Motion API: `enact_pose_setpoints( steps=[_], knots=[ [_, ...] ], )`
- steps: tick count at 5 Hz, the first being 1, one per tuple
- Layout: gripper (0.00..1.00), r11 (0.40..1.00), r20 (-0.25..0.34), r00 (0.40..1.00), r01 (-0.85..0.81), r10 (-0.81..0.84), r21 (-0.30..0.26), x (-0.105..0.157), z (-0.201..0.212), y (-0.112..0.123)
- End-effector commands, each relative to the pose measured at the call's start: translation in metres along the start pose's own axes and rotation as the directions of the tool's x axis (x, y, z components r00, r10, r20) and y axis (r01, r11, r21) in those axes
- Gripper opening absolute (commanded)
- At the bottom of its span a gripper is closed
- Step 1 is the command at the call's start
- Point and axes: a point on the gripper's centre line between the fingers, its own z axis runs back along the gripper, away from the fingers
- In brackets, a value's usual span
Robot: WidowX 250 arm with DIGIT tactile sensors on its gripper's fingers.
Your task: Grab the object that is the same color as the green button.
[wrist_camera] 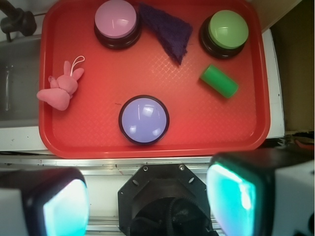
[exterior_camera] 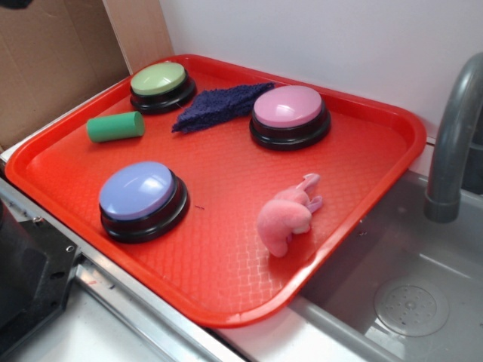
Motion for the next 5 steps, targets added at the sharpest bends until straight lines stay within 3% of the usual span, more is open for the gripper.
enact_pose_setpoints(
  steps=[1, 2, 3, 5],
  knots=[
    [1.0, 1.0, 0.0, 1.0, 0.0, 0.0, 0.0, 0.0, 0.0, 0.0],
    [1.0, 0.996, 0.004, 0.996, 0.089, -0.089, -0.012, 0.014, -0.005, 0.017],
    [1.0, 0.98, -0.01, 0.98, 0.198, -0.198, 0.019, 0.03, -0.018, 0.039],
    [1.0, 0.876, 0.019, 0.885, 0.458, -0.466, 0.152, 0.065, -0.065, 0.088]
  ],
)
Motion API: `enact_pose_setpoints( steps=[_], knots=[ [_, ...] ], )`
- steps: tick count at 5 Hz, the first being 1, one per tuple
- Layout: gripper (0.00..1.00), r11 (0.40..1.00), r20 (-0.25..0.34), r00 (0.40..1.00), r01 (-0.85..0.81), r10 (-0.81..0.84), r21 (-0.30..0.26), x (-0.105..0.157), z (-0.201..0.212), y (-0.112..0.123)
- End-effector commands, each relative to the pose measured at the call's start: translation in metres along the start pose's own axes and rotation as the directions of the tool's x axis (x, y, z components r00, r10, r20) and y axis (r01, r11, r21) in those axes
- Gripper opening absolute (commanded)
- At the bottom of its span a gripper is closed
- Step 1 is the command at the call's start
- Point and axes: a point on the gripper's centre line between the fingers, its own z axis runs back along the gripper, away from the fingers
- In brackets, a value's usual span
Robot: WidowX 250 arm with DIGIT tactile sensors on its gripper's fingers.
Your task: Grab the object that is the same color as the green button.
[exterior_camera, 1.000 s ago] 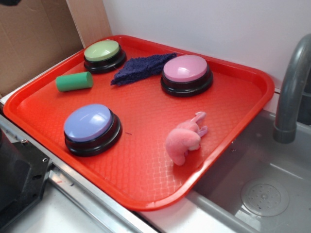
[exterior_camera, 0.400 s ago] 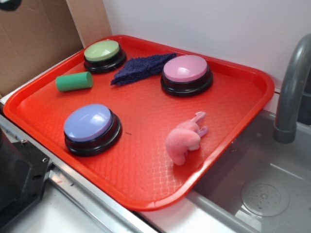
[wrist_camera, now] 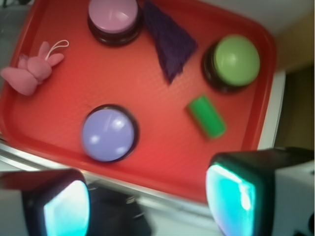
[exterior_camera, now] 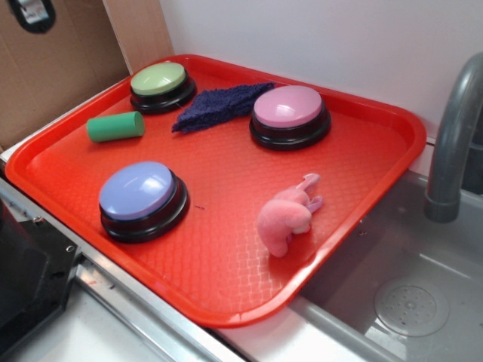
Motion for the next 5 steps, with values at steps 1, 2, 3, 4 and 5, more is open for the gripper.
enact_pose_setpoints(
  steps=[1, 2, 3, 4, 5],
  knots=[
    [1.0, 0.984, 0.118, 0.984, 0.121, -0.137, 0.132, 0.013, -0.05, 0.047],
    [1.0, 0.966, 0.133, 0.968, 0.191, -0.215, 0.173, 0.019, -0.088, 0.06],
    [1.0, 0.971, 0.164, 0.964, 0.185, -0.21, 0.154, 0.021, -0.118, 0.068],
    [1.0, 0.978, 0.172, 0.965, 0.183, -0.197, 0.096, 0.02, -0.149, 0.073],
    [1.0, 0.982, 0.155, 0.97, 0.178, -0.187, 0.069, 0.019, -0.161, 0.076]
  ],
)
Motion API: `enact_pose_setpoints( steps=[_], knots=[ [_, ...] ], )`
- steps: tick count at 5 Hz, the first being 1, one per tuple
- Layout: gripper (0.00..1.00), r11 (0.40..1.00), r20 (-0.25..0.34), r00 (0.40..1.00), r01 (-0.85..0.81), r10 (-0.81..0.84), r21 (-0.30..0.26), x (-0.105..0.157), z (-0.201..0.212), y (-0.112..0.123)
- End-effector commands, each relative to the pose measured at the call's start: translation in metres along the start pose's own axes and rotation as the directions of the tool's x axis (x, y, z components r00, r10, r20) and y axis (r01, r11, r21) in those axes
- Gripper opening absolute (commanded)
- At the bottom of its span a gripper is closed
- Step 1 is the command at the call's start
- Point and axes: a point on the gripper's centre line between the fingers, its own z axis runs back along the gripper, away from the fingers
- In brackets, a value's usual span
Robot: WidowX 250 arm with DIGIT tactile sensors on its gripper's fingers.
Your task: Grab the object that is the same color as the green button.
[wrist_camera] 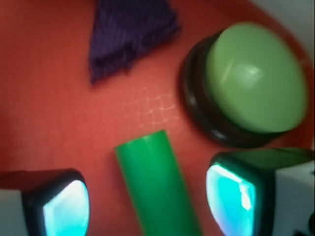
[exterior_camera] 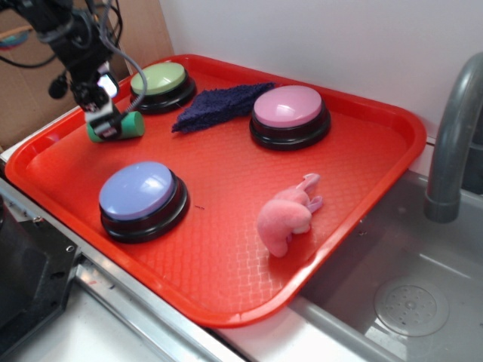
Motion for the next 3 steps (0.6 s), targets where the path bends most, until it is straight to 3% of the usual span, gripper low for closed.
enact_pose_setpoints(
  steps=[1, 2, 3],
  knots=[
    [0.8, 0.998, -0.064, 0.996, -0.054, 0.055, 0.019, 0.0002, -0.0104, 0.0147],
    [0.0, 0.998, -0.064, 0.996, -0.054, 0.056, 0.025, 0.0022, -0.0107, 0.0149],
    [0.0, 0.996, -0.054, 0.995, -0.085, 0.086, 0.022, 0.0014, -0.0094, 0.0148]
  ],
)
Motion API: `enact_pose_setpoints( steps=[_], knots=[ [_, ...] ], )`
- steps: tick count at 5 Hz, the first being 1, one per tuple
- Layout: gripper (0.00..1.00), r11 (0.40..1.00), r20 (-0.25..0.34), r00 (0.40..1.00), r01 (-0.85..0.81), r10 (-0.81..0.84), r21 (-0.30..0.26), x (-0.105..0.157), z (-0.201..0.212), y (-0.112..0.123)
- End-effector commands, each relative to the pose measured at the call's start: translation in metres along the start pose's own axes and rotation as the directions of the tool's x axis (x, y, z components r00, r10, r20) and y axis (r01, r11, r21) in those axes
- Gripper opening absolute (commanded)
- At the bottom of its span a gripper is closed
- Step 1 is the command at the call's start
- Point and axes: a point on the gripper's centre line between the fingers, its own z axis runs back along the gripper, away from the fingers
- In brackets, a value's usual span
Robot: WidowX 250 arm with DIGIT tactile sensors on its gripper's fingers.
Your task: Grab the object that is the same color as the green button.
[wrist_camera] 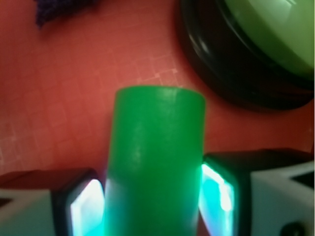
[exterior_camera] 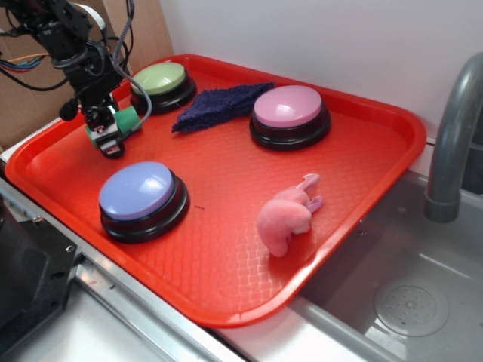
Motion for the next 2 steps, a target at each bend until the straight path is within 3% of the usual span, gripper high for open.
enact_pose_setpoints(
  steps=[1, 2],
  knots=[
    [0.0, 0.988, -0.009, 0.988, -0.153, 0.153, 0.025, 0.016, 0.03, 0.006],
    [0.0, 0.923, -0.041, 0.922, -0.385, 0.385, 0.0, 0.023, 0.081, -0.008]
  ],
)
